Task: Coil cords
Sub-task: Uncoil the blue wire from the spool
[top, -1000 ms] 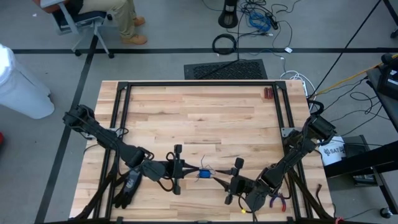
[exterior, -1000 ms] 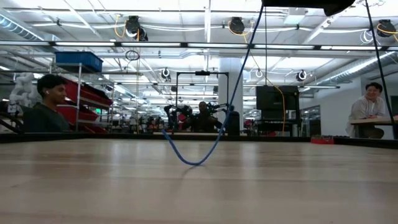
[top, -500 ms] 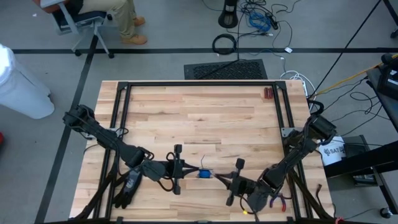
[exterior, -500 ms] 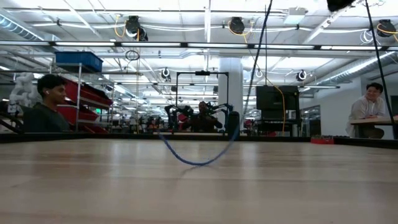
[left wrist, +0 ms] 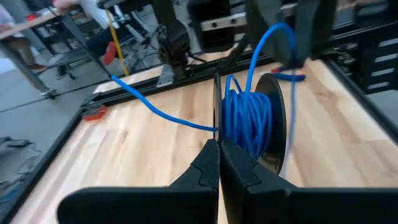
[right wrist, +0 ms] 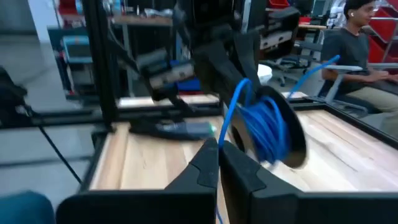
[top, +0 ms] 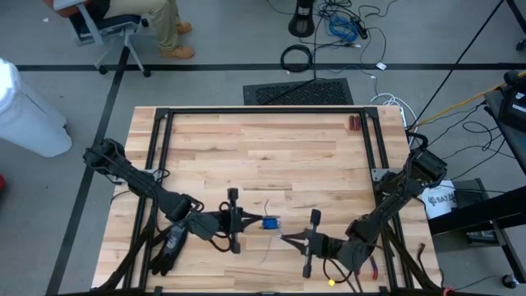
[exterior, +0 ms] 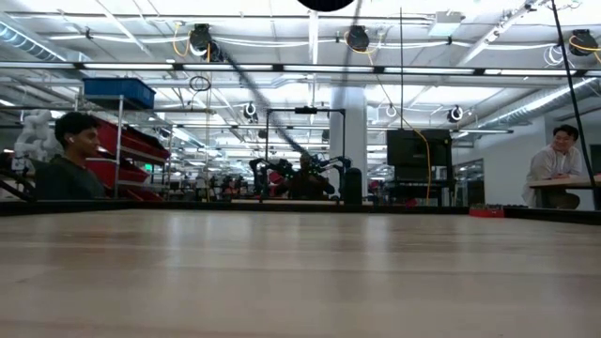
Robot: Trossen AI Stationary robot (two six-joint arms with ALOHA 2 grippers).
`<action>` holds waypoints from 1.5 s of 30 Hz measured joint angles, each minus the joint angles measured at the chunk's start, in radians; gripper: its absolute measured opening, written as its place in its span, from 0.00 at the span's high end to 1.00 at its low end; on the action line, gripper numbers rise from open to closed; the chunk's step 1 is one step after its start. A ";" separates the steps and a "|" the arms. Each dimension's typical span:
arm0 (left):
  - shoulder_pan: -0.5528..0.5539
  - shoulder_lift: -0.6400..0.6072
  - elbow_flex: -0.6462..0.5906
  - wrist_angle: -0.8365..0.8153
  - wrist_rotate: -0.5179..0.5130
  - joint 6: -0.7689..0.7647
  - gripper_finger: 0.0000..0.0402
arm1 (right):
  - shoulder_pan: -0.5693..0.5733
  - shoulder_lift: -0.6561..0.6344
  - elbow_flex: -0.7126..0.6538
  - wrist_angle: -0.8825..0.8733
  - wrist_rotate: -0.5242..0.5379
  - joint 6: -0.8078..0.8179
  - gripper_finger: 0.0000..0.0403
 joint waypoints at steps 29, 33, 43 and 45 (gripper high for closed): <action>0.003 0.000 0.000 0.056 -0.115 0.002 1.00 | -0.111 0.082 0.000 0.150 -0.141 0.027 1.00; 0.003 0.000 0.000 0.072 -0.115 0.002 1.00 | -0.111 0.083 0.000 0.150 -0.143 0.027 1.00; 0.002 0.000 0.000 0.133 -0.115 0.046 1.00 | -0.112 0.084 0.000 0.119 -0.169 0.043 1.00; 0.000 0.000 0.000 0.145 -0.115 0.046 1.00 | -0.112 0.084 0.000 0.092 -0.169 0.060 1.00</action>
